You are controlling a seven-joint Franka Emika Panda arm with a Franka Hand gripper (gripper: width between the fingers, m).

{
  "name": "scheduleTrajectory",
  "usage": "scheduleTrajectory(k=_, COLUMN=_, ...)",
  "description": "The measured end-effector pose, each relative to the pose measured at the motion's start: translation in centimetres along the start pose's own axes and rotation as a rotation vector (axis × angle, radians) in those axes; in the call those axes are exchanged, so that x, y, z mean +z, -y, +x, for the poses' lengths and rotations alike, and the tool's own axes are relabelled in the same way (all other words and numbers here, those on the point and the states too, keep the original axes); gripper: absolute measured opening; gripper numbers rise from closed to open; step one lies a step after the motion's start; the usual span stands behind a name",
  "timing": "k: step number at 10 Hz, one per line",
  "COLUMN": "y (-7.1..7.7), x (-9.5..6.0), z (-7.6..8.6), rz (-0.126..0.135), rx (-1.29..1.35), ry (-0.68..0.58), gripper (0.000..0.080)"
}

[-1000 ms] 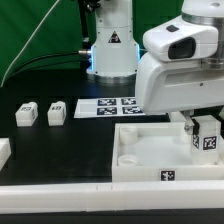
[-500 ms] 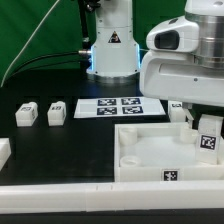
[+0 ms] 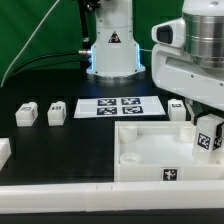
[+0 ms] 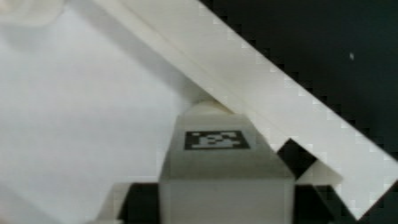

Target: Assemble one leg

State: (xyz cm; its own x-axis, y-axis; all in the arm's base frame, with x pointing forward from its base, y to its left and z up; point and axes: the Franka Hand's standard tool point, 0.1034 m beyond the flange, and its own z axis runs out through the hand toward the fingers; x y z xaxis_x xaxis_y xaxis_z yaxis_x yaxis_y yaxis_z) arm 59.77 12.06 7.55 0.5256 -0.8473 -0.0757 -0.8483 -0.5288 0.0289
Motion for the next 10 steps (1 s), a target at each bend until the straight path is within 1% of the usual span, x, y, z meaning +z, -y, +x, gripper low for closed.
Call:
scheduleTrajectory(k=2, y=0.07, x=-0.05, z=0.04, rz=0.006, rx=0.151, ry=0.006, gripper=0.0294)
scheduleTrajectory(k=4, y=0.06, x=-0.01, z=0.04, rz=0.006, rx=0.155, ry=0.008, gripper=0.0295)
scheduleTrajectory(k=5, y=0.07, x=0.00, z=0.03, rz=0.006, rx=0.128, ry=0.008, gripper=0.0463)
scheduleTrajectory(k=6, y=0.06, x=0.01, z=0.03, rz=0.006, rx=0.079, ry=0.008, gripper=0.0605)
scheduleTrajectory(k=7, y=0.06, x=0.02, z=0.02, rz=0.007, rx=0.049, ry=0.008, gripper=0.0636)
scheduleTrajectory(k=8, y=0.05, x=0.03, z=0.04, rz=0.006, rx=-0.029, ry=0.007, gripper=0.0636)
scheduleTrajectory(k=9, y=0.04, x=0.04, z=0.06, rz=0.006, rx=-0.161, ry=0.007, gripper=0.0647)
scheduleTrajectory(k=10, y=-0.09, x=0.09, z=0.04, rz=-0.007, rx=-0.294, ry=0.006, gripper=0.0647)
